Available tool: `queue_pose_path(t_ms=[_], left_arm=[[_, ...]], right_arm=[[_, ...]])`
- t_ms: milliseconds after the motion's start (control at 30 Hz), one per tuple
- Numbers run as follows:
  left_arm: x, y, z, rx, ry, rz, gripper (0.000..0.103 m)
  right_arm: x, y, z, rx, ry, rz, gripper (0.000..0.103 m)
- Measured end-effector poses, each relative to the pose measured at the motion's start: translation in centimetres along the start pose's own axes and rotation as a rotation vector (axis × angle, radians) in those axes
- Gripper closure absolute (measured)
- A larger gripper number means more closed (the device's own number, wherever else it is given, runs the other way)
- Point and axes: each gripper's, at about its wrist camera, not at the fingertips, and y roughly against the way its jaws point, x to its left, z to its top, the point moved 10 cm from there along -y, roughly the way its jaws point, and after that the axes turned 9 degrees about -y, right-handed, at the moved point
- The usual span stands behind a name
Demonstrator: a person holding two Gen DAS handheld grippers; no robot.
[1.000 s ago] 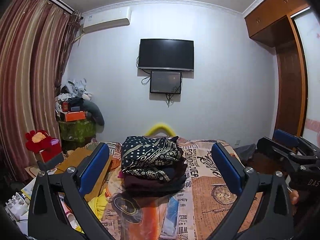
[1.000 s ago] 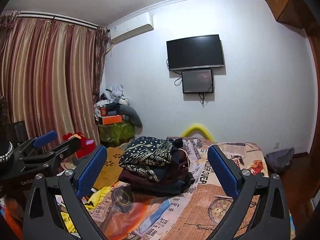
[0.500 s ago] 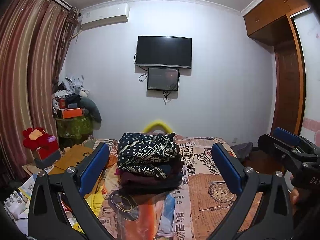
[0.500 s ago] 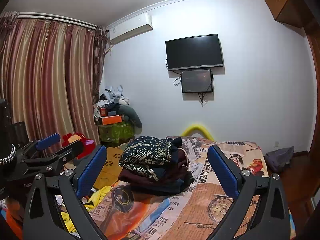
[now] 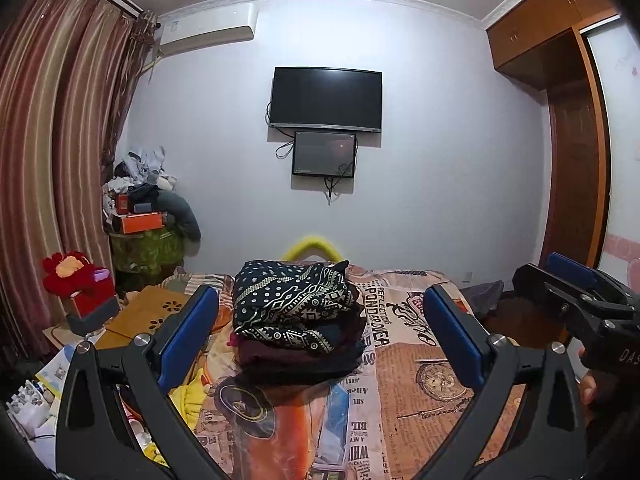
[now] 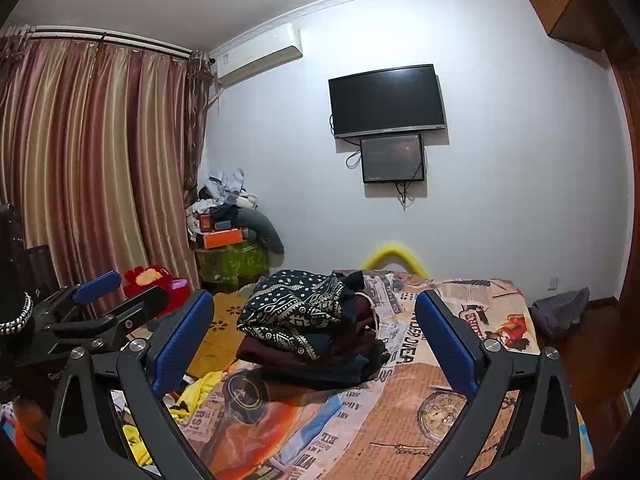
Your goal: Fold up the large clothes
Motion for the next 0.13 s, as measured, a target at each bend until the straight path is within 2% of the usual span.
queue_pose_path(t_ms=[133], left_arm=[[0.04,-0.14,-0.22,0.008,0.005,0.002,0.0]], right_arm=[[0.11,-0.04,-0.12,0.005,0.002,-0.001,0.003]])
